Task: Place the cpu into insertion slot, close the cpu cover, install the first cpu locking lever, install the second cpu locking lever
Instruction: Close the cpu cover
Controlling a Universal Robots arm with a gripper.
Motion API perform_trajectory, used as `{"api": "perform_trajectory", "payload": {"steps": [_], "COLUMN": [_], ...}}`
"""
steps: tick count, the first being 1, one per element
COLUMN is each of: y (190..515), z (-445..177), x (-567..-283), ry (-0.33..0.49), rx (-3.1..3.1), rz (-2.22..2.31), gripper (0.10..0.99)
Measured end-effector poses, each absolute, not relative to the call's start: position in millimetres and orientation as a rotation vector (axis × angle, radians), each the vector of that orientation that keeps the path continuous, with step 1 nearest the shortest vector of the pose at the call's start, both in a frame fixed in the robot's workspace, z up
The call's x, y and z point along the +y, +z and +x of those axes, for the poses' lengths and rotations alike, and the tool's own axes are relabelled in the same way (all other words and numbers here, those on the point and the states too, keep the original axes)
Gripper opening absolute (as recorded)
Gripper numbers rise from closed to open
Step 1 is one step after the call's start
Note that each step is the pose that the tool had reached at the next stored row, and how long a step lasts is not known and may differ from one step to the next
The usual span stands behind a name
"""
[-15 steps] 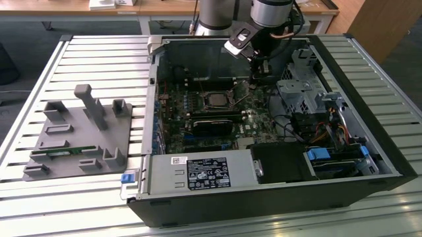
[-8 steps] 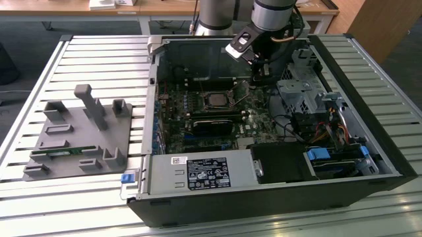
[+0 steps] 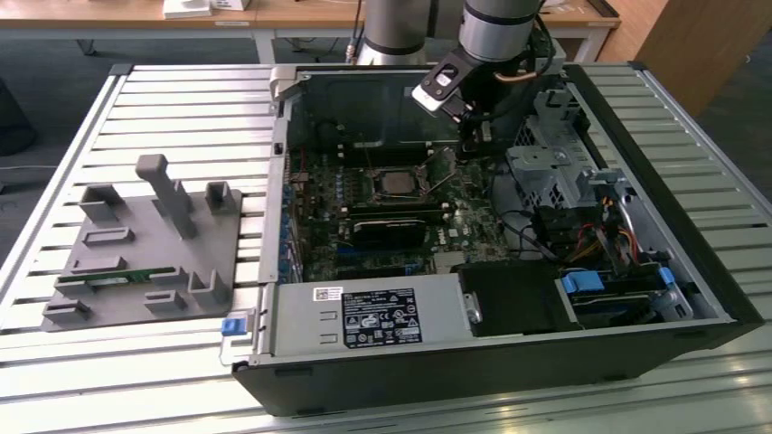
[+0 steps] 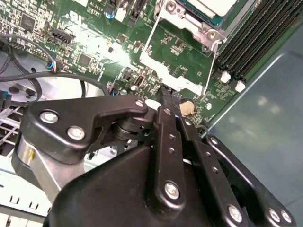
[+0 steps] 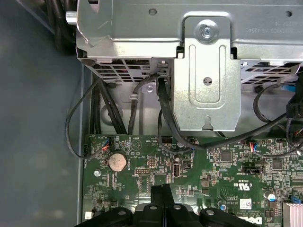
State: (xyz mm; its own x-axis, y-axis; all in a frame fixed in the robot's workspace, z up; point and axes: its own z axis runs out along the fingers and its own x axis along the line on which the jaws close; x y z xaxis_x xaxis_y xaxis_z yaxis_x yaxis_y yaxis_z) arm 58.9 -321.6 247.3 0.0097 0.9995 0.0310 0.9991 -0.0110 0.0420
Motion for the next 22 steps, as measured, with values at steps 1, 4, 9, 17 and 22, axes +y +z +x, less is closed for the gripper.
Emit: {"api": "perform_trajectory", "payload": {"steps": [1,4,9,17,22], "y": [247.1,246.6,246.4,245.9,245.5], "z": [58.0,53.8,46.6,42.0,40.1], "x": [-321.6,-321.6,-321.6,-321.6,-321.6], "ry": [0.081,0.081,0.081,0.081,0.081], "rx": [2.204,2.204,2.204,2.204,2.204], "rz": [2.226,2.226,2.226,2.227,2.226], "gripper": [0.106,0.106,0.106,0.106,0.106]}}
